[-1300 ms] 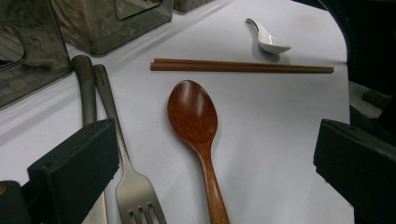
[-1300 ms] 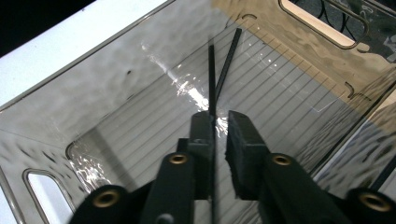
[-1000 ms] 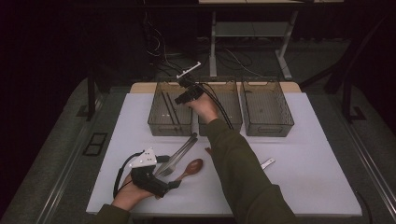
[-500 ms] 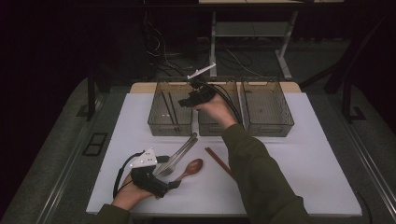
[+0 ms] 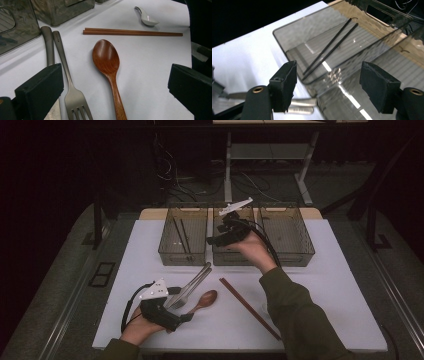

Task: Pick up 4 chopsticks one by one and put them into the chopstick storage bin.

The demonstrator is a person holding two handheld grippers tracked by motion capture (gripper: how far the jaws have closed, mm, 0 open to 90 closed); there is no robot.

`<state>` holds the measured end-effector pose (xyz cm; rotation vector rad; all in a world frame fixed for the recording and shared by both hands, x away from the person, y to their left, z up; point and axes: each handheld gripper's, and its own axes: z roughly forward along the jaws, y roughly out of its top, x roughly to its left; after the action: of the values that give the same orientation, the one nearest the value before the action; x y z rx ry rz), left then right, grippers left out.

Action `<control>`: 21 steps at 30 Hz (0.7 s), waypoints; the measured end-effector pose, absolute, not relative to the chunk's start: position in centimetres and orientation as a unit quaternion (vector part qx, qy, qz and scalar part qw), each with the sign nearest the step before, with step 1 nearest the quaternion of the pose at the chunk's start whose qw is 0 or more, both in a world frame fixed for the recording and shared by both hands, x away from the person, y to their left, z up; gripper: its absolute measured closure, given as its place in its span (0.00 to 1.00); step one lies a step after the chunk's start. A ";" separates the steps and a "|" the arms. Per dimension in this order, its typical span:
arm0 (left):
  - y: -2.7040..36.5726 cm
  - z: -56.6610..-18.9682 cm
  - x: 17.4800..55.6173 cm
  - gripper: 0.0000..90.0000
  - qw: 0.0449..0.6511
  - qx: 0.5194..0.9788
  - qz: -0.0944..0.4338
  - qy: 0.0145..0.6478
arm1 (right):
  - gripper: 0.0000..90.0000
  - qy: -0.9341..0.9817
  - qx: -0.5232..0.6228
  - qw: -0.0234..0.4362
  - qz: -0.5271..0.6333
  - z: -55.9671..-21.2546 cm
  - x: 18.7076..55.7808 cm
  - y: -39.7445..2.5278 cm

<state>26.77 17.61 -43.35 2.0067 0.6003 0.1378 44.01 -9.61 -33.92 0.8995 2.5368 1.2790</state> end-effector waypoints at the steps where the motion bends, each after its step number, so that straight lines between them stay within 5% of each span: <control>1: 17.6 -43.4 26.8 0.00 0.498 0.829 0.058 0.248 | 0.33 0.848 0.300 0.082 0.430 -33.9 43.7 -10.0; 15: 17.6 -43.4 26.8 0.00 0.493 0.832 0.058 0.249 | 0.34 0.844 0.304 0.077 0.436 -35.6 40.0 -14.8; 21: 17.5 -43.5 26.8 0.00 0.494 0.831 0.059 0.250 | 0.43 0.847 0.308 0.069 0.428 -37.4 38.3 -16.0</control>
<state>26.81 17.55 -43.46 2.0151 0.6053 0.1422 38.31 -15.97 -37.40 0.9285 2.5493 1.2899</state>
